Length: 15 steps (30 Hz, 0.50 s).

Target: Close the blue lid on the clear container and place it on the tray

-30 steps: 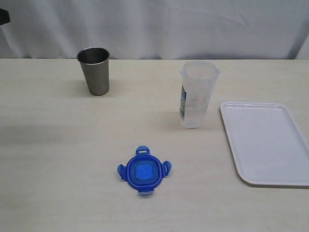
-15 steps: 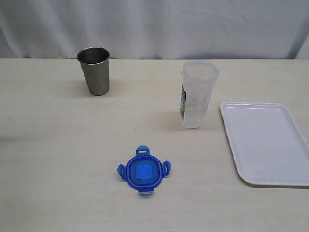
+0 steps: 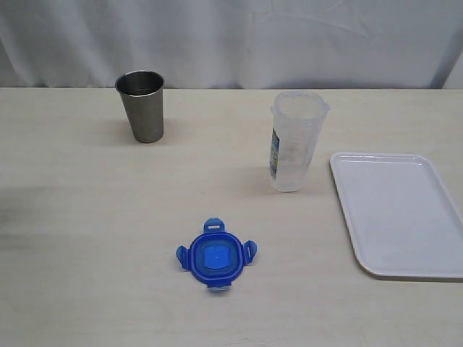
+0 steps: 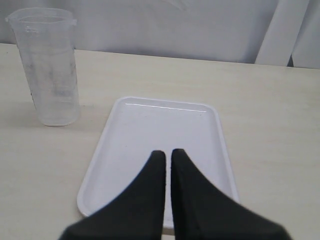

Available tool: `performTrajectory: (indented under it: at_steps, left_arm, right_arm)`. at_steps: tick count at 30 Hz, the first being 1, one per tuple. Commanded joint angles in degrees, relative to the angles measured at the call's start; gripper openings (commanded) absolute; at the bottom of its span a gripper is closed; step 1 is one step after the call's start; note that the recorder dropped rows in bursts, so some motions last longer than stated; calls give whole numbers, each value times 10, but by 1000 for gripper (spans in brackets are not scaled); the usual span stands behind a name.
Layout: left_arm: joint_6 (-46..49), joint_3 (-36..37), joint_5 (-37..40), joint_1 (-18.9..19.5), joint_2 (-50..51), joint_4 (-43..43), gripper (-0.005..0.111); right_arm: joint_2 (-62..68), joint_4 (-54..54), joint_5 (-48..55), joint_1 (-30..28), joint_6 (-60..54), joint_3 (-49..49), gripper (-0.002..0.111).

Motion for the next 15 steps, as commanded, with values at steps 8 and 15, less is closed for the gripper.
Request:
performTrajectory:
  at_steps: [8,15]
  left_arm:
    - [211,29,-67,-114,-5,-260,99]
    - [209,29,-80,-131,-5,-295,99]
  right_arm:
    - [-3,-4,-2,-4,0,2,4]
    - [-3,-4,-2,-4,0,2,4]
